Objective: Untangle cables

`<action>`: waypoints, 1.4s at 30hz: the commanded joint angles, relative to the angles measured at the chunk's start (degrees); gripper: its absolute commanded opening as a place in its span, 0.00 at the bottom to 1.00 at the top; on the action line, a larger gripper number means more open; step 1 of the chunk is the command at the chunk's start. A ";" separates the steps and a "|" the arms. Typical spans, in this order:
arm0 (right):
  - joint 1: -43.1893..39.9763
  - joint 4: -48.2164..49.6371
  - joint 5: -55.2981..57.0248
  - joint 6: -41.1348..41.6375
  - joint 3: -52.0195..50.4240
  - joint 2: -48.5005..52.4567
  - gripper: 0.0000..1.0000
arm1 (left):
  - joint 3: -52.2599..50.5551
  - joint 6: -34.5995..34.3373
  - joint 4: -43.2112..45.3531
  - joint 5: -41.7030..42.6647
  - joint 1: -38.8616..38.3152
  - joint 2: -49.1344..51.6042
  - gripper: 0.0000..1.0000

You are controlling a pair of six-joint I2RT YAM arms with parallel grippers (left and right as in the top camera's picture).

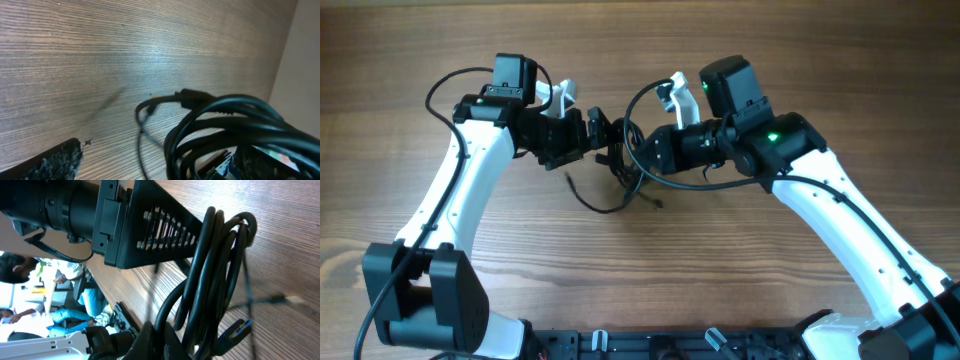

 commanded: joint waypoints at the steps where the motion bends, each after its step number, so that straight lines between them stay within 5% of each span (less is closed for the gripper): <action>1: 0.00 0.63 -2.43 0.68 0.55 -1.25 0.04 | -0.33 4.57 -0.33 1.25 -1.05 0.66 1.00; 7: 0.00 0.96 -12.09 0.63 0.55 -1.25 0.04 | -0.33 4.31 0.42 -0.52 -2.86 0.66 0.98; 9: 0.09 0.96 -15.43 0.61 0.55 -1.25 0.04 | -0.33 2.12 0.70 -4.61 -2.86 0.66 0.89; 13: 1.18 0.96 -16.31 -0.72 0.55 -1.25 0.04 | -0.33 -5.35 1.05 -15.69 -2.82 0.66 0.49; 15: 1.53 0.79 -14.95 -0.68 0.55 -1.25 0.04 | -0.33 -5.40 0.98 -16.35 -2.82 0.66 0.39; 23: 1.62 -6.23 13.90 11.91 0.55 -1.25 0.04 | -0.33 -14.53 -1.55 -29.92 -2.82 0.66 0.25; 27: 1.60 -5.51 15.04 14.19 0.57 -1.29 0.04 | -0.33 -18.88 -2.14 -34.73 -2.82 0.66 0.34; 32: 1.60 -0.70 2.69 11.61 0.90 -2.40 0.04 | -0.33 -18.93 -2.12 -34.77 -2.82 0.66 0.39; 37: 1.60 1.66 -3.43 7.48 1.49 -8.24 0.04 | -0.33 -18.91 -2.08 -36.04 -2.82 0.66 0.63; 40: 1.60 2.19 1.95 7.52 1.49 -12.59 0.04 | -0.33 -18.60 -2.54 -33.79 -2.82 0.63 0.92; 42: 1.62 0.72 8.68 7.67 1.46 -14.51 0.04 | -0.24 -15.15 -2.49 -26.69 -2.75 -0.04 0.93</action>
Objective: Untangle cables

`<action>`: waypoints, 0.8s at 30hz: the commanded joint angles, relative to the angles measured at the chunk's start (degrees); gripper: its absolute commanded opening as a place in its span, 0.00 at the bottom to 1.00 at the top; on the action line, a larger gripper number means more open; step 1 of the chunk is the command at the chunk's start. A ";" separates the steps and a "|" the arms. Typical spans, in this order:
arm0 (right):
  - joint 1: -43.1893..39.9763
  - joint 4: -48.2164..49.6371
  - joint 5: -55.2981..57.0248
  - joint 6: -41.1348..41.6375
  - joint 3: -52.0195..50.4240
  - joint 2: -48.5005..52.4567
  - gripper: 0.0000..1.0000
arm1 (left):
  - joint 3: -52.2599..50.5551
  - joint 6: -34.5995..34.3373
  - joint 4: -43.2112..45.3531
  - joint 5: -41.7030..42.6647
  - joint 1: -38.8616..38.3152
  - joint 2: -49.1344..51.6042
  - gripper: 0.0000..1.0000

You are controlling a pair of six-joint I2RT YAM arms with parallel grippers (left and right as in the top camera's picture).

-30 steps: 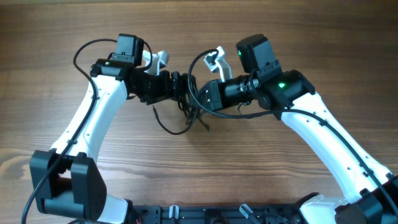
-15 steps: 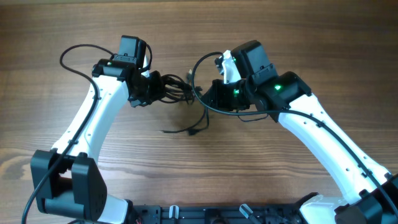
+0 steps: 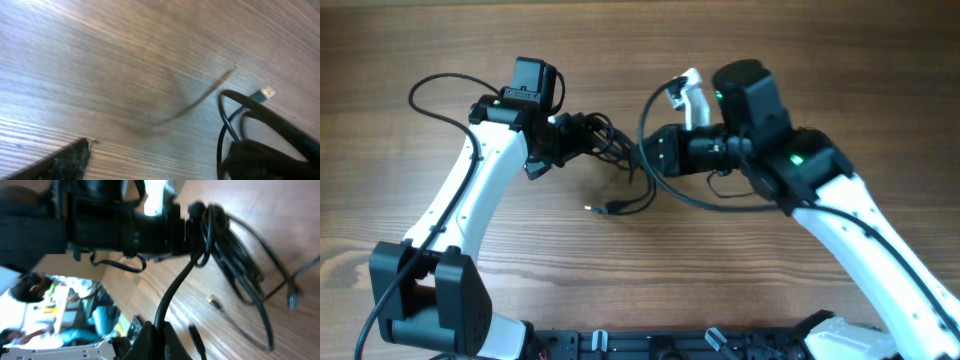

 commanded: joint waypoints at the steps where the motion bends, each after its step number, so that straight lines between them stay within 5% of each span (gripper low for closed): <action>1: -0.17 -2.43 8.55 -0.63 1.46 -6.75 0.04 | 0.02 4.85 0.33 7.61 1.29 -0.61 0.93; 5: -0.17 -10.38 20.61 1.09 1.40 -6.60 0.04 | 1.77 15.32 0.57 30.88 3.85 -4.52 0.91; 8: -0.17 -12.20 20.15 1.16 1.36 -5.57 0.04 | 1.79 18.62 0.70 40.24 5.88 -7.72 0.90; 11: -0.17 -12.17 18.14 2.99 1.36 -4.59 0.04 | 1.79 17.81 0.46 35.34 6.86 -8.90 0.86; 13: -0.17 -10.84 14.84 3.52 1.36 -4.28 0.04 | 1.51 8.87 -1.73 18.25 6.71 -8.66 0.88; 15: -0.17 -8.44 10.99 3.48 1.36 -4.26 0.04 | 1.29 5.09 -3.54 9.73 6.16 -8.26 0.98; 19: -0.17 -0.11 -1.46 1.73 1.36 -4.28 0.04 | 1.29 5.18 -4.24 8.72 5.64 -7.78 1.00; 22: -0.17 14.32 -22.21 0.96 1.36 -4.28 0.04 | 1.29 5.18 -4.20 8.70 5.64 -7.69 1.00; 24: -0.17 19.15 -23.85 0.11 1.36 -4.28 0.04 | 1.29 5.20 -4.24 8.70 5.64 -7.69 1.00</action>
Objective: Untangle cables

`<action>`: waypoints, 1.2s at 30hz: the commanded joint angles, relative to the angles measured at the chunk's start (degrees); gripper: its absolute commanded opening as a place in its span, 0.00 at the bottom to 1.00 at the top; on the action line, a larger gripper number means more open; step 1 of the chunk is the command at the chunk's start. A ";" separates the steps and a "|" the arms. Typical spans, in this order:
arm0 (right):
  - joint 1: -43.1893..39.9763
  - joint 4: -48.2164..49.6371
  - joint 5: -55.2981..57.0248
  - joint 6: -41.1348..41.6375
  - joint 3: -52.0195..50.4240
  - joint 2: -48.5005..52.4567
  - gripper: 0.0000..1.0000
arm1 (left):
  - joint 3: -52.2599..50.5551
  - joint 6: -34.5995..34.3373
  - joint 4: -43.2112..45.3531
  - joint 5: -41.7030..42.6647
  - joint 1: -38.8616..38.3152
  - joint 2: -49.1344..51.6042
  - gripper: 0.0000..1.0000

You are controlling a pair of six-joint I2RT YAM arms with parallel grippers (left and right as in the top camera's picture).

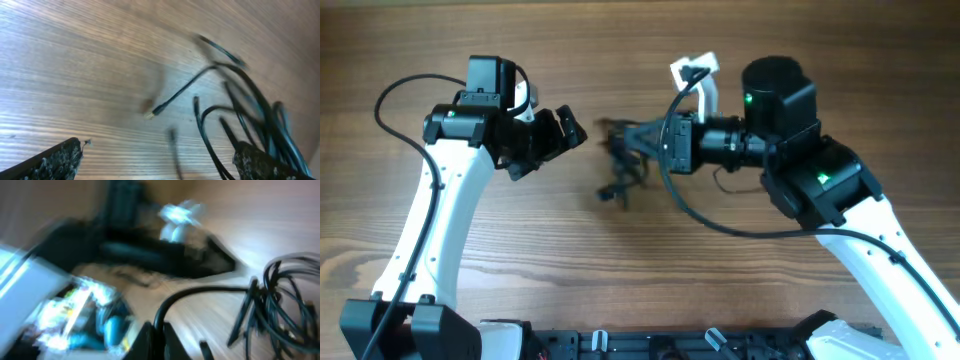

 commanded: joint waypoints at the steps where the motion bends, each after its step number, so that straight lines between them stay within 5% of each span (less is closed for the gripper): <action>1: 0.04 3.50 -10.71 -3.61 1.46 -0.35 0.04 | 0.15 -0.98 0.11 -1.77 -0.22 0.59 1.00; 3: 0.04 -5.88 9.92 -4.35 1.44 0.02 0.04 | 0.15 -0.98 -0.07 -1.77 -0.22 0.59 1.00; 4: 0.04 -13.62 26.80 1.66 1.44 0.74 0.04 | 0.15 -0.98 -0.17 -1.77 -0.22 0.59 1.00; 6: 0.02 -21.75 38.91 11.78 1.44 1.70 0.04 | 0.15 -0.98 -0.48 -1.79 -0.22 0.59 1.00; 7: 0.02 -22.43 37.24 11.37 1.46 1.92 0.04 | 0.15 -0.94 -0.68 -1.79 -0.22 0.59 1.00; 11: -0.13 -4.42 -5.07 -1.07 1.46 0.90 0.04 | 0.15 -0.79 -0.74 -2.86 -0.22 0.59 1.00; 14: -0.13 7.74 -19.28 -8.20 1.46 0.59 0.04 | 0.15 -0.79 -0.94 -2.89 -0.22 0.59 1.00; 15: -0.13 6.16 -13.86 -14.58 1.46 0.66 0.08 | 0.15 -0.79 -0.94 -2.89 -0.22 0.59 1.00; 17: 0.00 -4.04 11.87 -12.46 1.44 0.98 0.09 | 0.15 -0.79 -0.92 -2.86 -0.22 0.59 1.00; 20: 0.00 -22.34 45.62 16.37 1.44 2.64 0.04 | 0.15 -0.79 -0.92 -2.86 -0.22 0.59 1.00; 22: -0.42 -21.94 38.51 16.59 1.46 2.71 0.04 | 0.15 -0.79 -0.92 -2.89 -0.22 0.59 1.00; 25: -1.77 0.39 -0.26 4.98 1.46 0.90 0.04 | 0.15 -0.79 -0.70 -2.89 -0.22 0.59 1.00; 28: -3.43 31.06 -25.11 14.16 1.46 -0.33 0.04 | 0.15 -0.79 -0.72 -2.89 -0.22 0.59 0.99; 31: -3.89 55.89 -33.14 21.22 1.46 -0.37 0.04 | 0.15 -0.79 -0.35 -2.89 -0.22 0.59 1.00; 34: -3.91 50.05 -33.90 19.80 1.46 -0.07 0.04 | 0.15 -0.81 0.20 -2.86 -0.22 0.59 1.00; 36: -3.91 36.17 -30.53 12.24 1.46 0.61 0.04 | 0.15 -0.79 0.17 -2.86 -0.22 0.61 1.00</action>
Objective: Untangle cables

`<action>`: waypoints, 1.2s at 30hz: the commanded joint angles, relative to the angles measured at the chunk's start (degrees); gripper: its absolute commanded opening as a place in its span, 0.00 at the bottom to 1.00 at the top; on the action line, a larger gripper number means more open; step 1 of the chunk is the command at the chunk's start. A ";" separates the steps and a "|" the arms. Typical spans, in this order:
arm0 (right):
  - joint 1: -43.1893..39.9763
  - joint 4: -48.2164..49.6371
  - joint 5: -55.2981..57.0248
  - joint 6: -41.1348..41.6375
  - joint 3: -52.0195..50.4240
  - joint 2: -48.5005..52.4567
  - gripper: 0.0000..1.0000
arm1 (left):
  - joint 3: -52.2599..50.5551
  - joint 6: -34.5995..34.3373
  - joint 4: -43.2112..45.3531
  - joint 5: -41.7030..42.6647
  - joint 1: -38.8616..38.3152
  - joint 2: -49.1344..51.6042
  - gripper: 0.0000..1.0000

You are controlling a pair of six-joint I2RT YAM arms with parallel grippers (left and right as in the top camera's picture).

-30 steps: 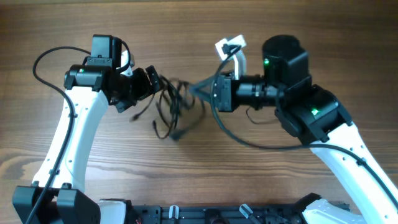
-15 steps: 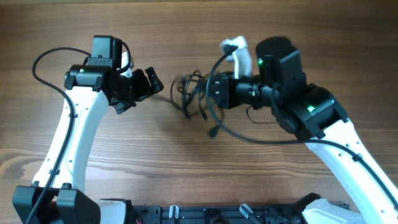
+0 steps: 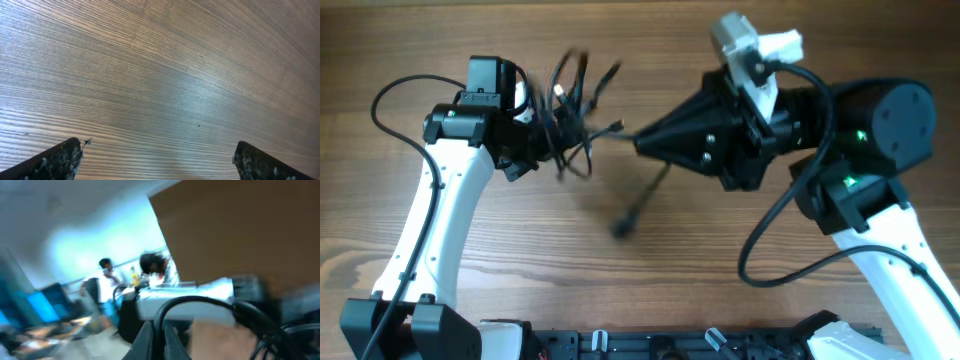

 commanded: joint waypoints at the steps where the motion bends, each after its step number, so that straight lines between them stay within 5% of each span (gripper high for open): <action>1: -0.13 -18.58 3.61 -9.25 -0.50 2.89 0.04 | 0.15 -0.11 0.26 -0.17 -0.15 0.52 1.00; 5: -0.13 -41.75 30.95 -14.47 -0.50 3.28 0.04 | 0.15 -2.19 -0.96 -4.37 0.24 0.55 1.00; 11: -0.24 -52.96 51.01 -14.67 -0.50 3.15 0.04 | 0.15 -5.29 -3.21 -9.35 3.93 0.55 1.00; 16: -1.29 -49.55 41.90 -18.21 -0.50 2.60 0.04 | 0.15 -5.25 -3.43 -9.38 4.15 0.52 1.00; 21: -4.98 -45.33 31.85 -9.27 -0.50 0.26 0.04 | 0.15 -5.27 -3.41 -8.87 4.15 0.55 1.00; 23: -3.74 -47.06 31.34 -13.70 -0.52 0.74 0.04 | 0.15 -5.27 -3.43 -3.65 4.15 0.55 1.00; 28: 0.15 -48.30 26.38 -17.62 -0.57 2.49 0.04 | 0.15 -5.31 -1.14 3.17 4.15 0.55 0.86; 36: 0.28 -17.42 4.55 -7.08 -0.57 2.40 0.04 | 0.15 -4.81 -3.48 3.98 4.15 0.55 0.88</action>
